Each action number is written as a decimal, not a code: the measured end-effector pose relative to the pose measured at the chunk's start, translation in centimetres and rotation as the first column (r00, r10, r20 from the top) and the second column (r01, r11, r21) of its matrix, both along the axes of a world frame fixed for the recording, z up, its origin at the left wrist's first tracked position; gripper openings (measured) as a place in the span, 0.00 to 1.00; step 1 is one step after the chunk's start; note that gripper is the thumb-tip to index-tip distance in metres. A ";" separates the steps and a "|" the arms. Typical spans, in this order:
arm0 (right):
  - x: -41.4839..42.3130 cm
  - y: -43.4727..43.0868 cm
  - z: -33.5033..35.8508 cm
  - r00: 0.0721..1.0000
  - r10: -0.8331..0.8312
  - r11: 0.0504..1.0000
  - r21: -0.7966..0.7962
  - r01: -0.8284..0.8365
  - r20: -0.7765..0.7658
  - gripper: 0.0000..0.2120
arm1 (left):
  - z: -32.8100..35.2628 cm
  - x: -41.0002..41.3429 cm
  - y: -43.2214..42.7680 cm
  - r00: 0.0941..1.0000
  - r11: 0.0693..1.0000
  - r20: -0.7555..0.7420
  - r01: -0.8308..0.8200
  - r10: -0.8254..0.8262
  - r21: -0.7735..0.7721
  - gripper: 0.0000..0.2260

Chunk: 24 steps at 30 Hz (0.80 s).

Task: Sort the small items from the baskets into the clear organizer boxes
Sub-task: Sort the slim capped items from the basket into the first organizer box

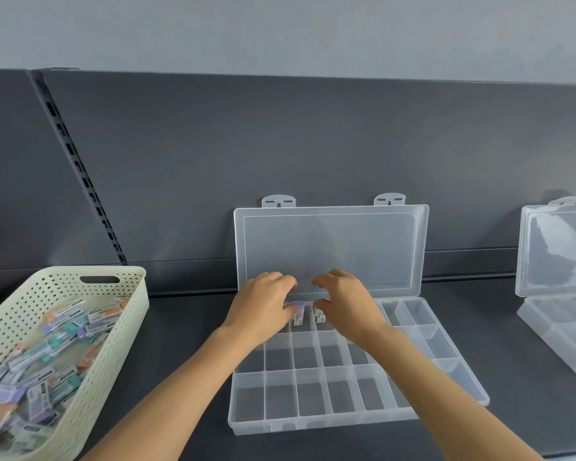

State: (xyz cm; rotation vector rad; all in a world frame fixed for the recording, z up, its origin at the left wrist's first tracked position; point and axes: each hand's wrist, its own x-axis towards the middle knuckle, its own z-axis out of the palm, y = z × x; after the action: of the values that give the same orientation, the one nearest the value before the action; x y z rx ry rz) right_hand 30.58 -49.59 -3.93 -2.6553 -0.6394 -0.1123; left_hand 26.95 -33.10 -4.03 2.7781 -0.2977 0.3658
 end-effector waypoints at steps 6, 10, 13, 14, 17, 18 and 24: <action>-1.6 3.3 2.1 0.998 0.067 0.996 0.063 -0.067 0.010 0.20 | 2.1 -2.8 4.6 0.995 0.990 -0.042 -0.095 0.091 -0.106 0.21; -2.9 6.7 3.0 0.992 0.129 0.988 0.088 -0.128 0.005 0.20 | 3.0 -5.3 8.4 0.987 0.982 -0.028 -0.158 0.156 -0.105 0.20; -3.7 9.5 3.3 0.982 0.188 0.977 0.101 -0.186 -0.009 0.19 | 3.4 -7.2 11.1 0.976 0.972 -0.021 -0.218 0.217 -0.091 0.19; -4.0 10.4 3.3 0.977 0.214 0.971 0.106 -0.212 -0.007 0.19 | 3.5 -7.8 12.0 0.972 0.968 -0.017 -0.234 0.233 -0.086 0.19; -4.7 13.3 3.2 0.959 0.282 0.951 0.129 -0.280 0.006 0.18 | 3.7 -9.6 14.6 0.960 0.957 -0.002 -0.279 0.280 -0.078 0.19; -4.9 14.3 3.1 0.953 0.302 0.944 0.138 -0.301 0.010 0.18 | 3.7 -10.2 15.5 0.955 0.952 0.001 -0.297 0.298 -0.075 0.19; -6.5 20.0 3.0 0.908 0.419 0.899 0.132 -0.417 0.015 0.18 | 3.3 -13.6 21.3 0.914 0.913 -0.023 -0.405 0.404 -0.058 0.17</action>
State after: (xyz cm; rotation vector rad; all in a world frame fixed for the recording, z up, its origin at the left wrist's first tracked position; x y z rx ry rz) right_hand 24.05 -29.57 -0.89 -2.3292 -1.1396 -0.0125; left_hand 13.39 -11.80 -0.72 2.7652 0.2973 0.4473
